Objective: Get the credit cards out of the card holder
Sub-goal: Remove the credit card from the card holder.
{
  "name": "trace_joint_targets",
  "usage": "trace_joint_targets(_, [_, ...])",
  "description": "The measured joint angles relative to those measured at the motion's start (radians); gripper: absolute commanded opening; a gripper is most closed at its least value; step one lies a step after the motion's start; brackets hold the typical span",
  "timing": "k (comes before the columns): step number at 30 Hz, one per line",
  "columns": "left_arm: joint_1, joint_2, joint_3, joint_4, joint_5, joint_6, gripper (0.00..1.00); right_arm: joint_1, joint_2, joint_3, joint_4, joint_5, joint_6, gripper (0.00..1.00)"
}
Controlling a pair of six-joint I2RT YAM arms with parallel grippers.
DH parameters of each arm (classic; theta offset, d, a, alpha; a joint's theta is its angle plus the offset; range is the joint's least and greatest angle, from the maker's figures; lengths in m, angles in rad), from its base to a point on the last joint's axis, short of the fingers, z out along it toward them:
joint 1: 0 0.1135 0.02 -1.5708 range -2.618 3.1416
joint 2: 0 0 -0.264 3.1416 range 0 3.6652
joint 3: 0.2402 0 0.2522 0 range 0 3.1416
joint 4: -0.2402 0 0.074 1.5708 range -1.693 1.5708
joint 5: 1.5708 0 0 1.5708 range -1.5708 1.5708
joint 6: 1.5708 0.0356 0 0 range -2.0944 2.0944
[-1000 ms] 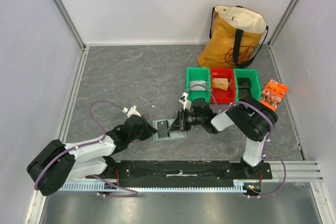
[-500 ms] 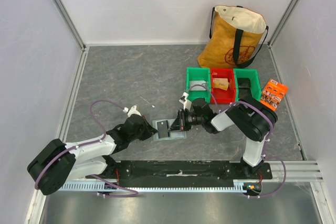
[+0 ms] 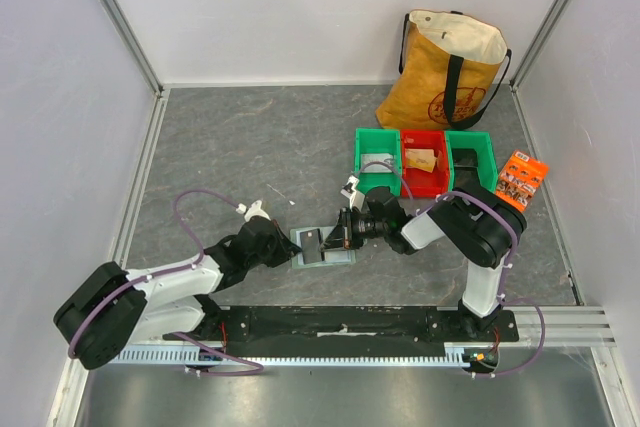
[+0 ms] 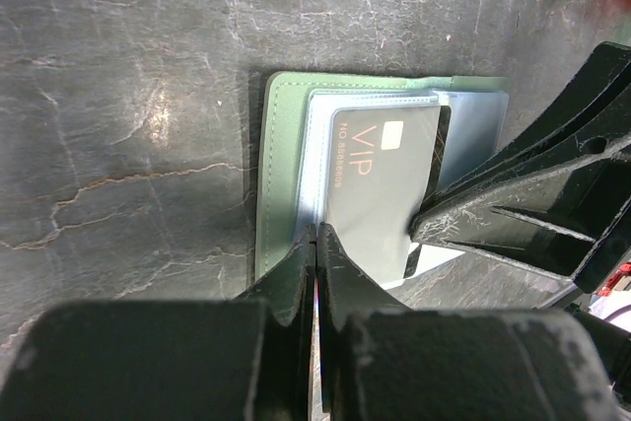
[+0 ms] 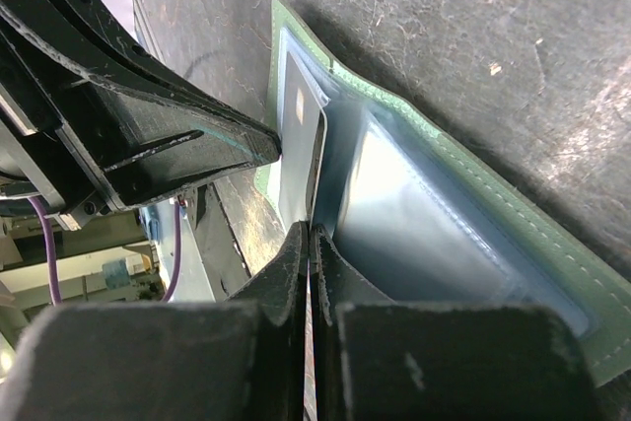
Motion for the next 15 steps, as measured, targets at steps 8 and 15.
trace_joint_targets(8, [0.000,-0.060,0.001,-0.040,0.023,0.038,0.17,0.000,0.000,0.000,0.000,0.000,-0.006,0.01])
trace_joint_targets(15, [0.000,-0.023,0.030,-0.018,0.048,0.085,0.09,0.000,0.000,0.002,-0.006,-0.001,-0.007,0.02])
